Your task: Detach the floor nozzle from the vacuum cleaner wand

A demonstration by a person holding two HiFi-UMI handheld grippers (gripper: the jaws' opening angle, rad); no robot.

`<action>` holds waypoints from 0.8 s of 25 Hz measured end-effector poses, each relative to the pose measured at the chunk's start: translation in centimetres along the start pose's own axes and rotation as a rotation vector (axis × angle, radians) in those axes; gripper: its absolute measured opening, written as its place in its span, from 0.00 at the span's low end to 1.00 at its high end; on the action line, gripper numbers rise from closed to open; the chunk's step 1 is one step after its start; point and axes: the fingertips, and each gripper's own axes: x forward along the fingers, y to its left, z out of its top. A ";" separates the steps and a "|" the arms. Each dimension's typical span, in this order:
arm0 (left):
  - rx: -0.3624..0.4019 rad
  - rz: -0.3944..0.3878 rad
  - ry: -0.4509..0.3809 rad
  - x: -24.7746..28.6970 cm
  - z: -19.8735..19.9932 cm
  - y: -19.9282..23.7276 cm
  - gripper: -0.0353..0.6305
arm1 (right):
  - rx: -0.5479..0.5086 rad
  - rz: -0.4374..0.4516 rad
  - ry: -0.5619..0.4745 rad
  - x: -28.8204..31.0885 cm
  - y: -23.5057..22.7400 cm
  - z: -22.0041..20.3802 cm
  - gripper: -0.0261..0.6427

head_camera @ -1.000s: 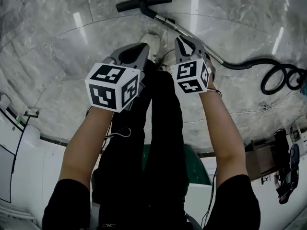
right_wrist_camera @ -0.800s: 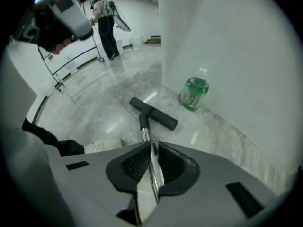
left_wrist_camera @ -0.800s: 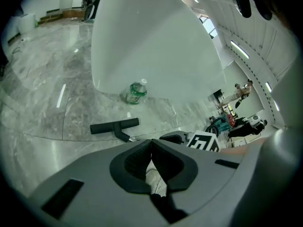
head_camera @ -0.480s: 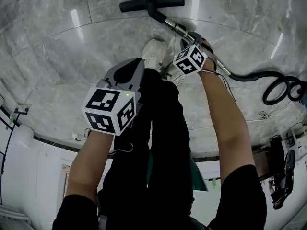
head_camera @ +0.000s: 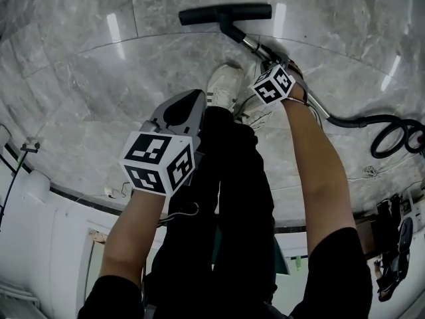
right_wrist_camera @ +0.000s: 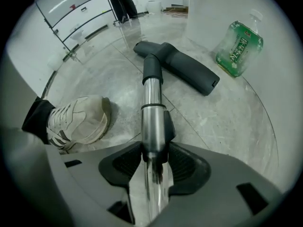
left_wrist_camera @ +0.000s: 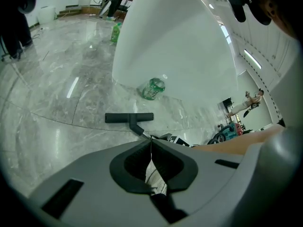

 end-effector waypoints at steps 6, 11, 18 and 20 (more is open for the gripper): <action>-0.068 -0.156 0.025 0.6 0.3 -3.5 0.07 | 0.012 0.092 0.011 -0.6 -0.1 -0.5 0.29; -0.147 -0.069 -0.129 -0.1 2.3 -2.9 0.07 | -0.001 0.099 -0.084 -5.4 0.8 0.7 0.29; -0.320 -0.051 -0.208 1.4 3.1 -4.7 0.36 | -0.041 0.078 -0.279 -16.5 1.9 2.0 0.29; -0.348 -0.048 -0.231 1.4 3.3 -5.2 0.38 | -0.035 0.061 -0.323 -19.8 1.9 2.1 0.29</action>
